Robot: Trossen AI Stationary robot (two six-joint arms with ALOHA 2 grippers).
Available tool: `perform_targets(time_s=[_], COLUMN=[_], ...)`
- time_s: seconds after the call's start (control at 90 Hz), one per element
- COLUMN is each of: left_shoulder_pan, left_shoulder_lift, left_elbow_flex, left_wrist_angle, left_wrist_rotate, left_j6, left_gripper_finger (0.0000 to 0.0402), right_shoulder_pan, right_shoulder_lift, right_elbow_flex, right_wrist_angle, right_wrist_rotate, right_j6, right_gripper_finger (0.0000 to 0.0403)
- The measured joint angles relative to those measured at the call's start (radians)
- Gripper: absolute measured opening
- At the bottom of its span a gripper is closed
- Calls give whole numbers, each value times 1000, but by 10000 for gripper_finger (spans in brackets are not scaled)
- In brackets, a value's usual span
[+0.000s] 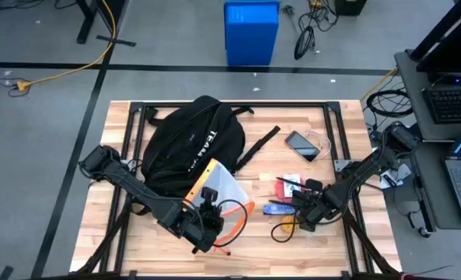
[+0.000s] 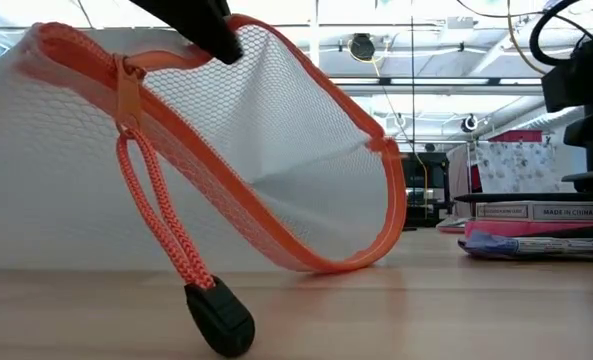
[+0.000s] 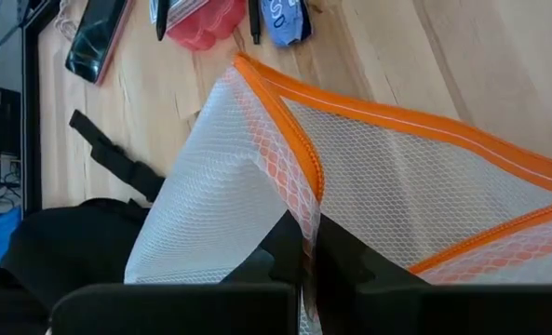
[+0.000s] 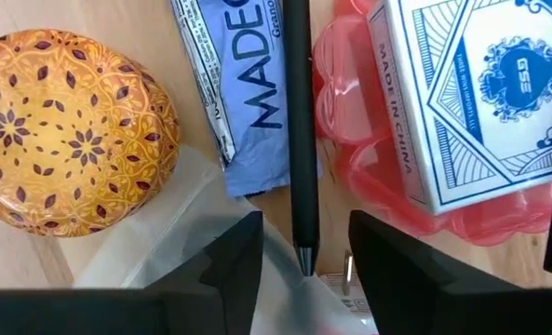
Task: Unpack backpack
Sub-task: Put the left black pen into the orange zip bag
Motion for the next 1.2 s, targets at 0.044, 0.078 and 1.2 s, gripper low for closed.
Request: perform_targets(time_s=[0.044,0.078,1.2], left_shoulder_pan=[0,0,0], left_shoulder_lift=[0,0,0], left_elbow_flex=[0,0,0], left_wrist_angle=[0,0,0], left_wrist_rotate=[0,0,0], left_j6=[0,0,1], left_gripper_finger=[0,0,0], right_shoulder_pan=[0,0,-90], right_shoulder_lift=[0,0,93], right_elbow_flex=[0,0,0], right_wrist_angle=[0,0,35], right_wrist_rotate=[0,0,-113], right_j6=[0,1,-86], right_gripper_finger=[143,141,45])
